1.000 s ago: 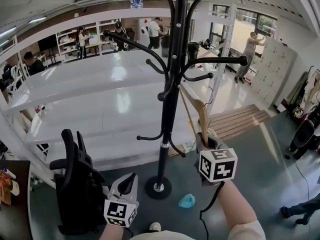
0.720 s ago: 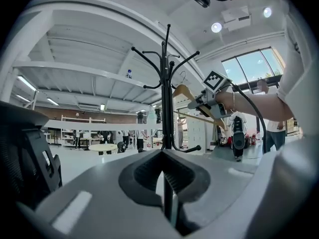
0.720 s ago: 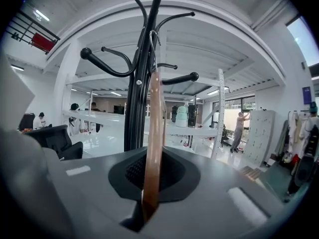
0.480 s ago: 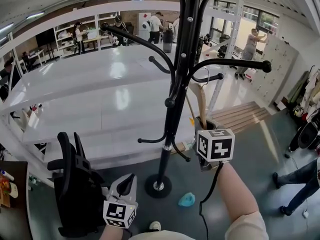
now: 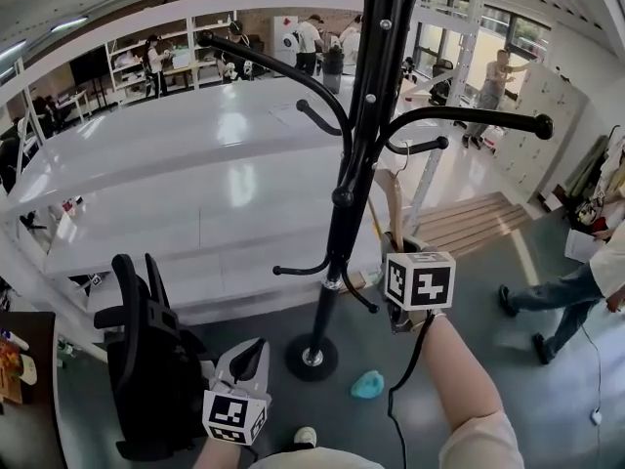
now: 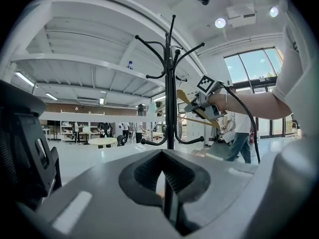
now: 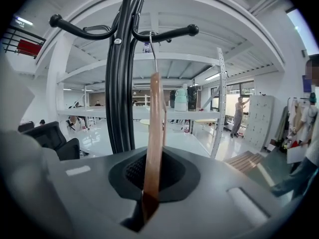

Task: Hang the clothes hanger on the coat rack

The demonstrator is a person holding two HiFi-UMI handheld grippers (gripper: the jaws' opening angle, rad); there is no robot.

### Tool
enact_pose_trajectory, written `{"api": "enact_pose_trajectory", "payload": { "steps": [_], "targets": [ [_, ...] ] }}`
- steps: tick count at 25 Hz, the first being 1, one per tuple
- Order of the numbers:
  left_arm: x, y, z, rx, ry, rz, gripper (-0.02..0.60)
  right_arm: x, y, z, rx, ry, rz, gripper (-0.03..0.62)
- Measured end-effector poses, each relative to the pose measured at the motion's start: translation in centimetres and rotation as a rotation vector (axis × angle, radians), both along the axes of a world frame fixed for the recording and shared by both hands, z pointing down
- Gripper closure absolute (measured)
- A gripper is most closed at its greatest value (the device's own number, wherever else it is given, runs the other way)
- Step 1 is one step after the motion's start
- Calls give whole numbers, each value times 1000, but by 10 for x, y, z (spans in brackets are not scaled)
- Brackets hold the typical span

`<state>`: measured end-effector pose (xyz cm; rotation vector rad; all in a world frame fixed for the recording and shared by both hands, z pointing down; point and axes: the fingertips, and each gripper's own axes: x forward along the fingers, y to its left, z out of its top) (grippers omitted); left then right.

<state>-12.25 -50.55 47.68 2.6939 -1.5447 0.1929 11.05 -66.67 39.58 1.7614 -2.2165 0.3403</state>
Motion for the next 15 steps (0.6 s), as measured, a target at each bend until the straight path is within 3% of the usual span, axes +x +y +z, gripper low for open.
{"api": "enact_pose_trajectory", "payload": {
  "steps": [10,12,15],
  "targets": [
    [4,25,9,-15,-13,16,581,1,4,5,12,11,-16,560],
    [0,27,9,-14,-20,8,581,-2,5,2,47,8,-32,504],
    [-6,30,7,-5,-23,-8,581,-4,13,-3,91,7,-40,351]
  ]
}}
